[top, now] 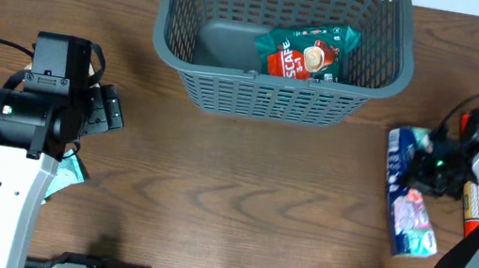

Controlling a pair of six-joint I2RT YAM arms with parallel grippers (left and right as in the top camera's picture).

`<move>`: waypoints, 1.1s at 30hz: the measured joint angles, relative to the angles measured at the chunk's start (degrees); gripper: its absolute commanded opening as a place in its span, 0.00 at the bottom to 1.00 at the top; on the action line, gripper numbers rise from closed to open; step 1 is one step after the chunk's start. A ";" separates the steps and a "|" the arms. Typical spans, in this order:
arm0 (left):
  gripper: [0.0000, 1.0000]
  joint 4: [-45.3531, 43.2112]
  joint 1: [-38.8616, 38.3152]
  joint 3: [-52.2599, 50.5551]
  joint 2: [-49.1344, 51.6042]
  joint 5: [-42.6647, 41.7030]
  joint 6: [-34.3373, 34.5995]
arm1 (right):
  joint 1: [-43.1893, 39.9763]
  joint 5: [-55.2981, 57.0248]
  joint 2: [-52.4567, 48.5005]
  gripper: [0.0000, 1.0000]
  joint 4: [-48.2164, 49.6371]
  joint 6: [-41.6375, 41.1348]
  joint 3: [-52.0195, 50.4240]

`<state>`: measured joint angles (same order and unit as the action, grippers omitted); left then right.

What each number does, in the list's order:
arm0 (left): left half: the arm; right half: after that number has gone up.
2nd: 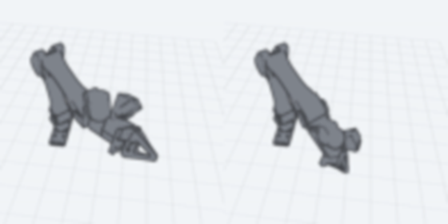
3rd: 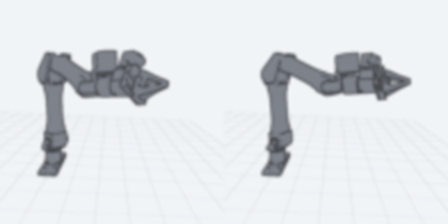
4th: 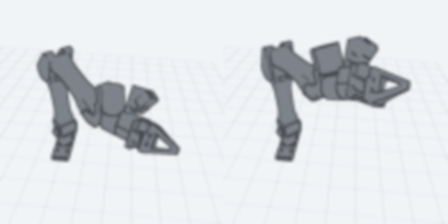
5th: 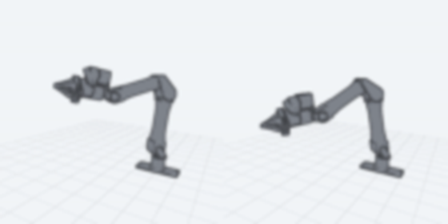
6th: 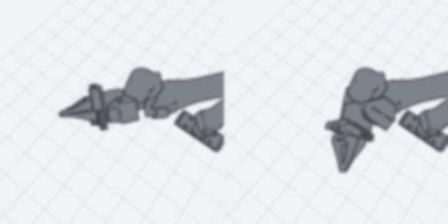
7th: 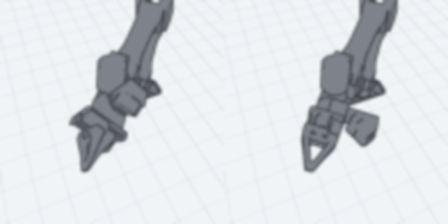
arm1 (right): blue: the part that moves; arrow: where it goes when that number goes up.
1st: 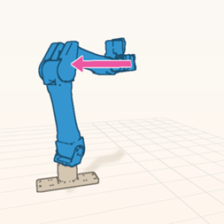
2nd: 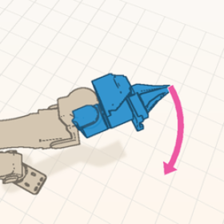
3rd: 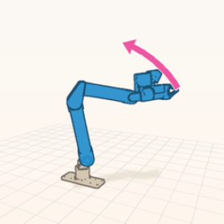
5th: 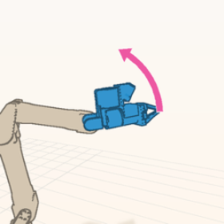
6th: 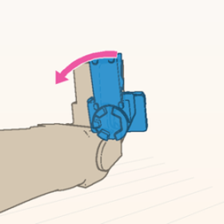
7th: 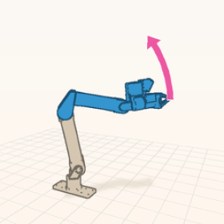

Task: Pack container
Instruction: 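Lift the Kleenex pack with the right gripper toward the basket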

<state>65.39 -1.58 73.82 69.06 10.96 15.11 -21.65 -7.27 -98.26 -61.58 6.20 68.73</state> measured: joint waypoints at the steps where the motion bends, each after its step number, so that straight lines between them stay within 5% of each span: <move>1: 0.98 -0.02 0.00 0.00 0.00 0.00 0.00 | 0.00 0.00 0.00 0.01 -1.05 -0.17 1.95; 21: 0.99 -0.02 0.00 0.02 0.00 0.00 0.00 | 1.79 -5.95 0.28 0.01 -14.38 2.71 53.86; 33: 0.98 -0.02 0.00 0.00 0.00 0.00 0.00 | 21.51 -11.58 3.45 0.01 -11.06 11.69 72.26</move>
<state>65.36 -1.58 73.82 69.06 10.96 15.11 -0.14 -18.85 -94.80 -72.64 17.89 140.99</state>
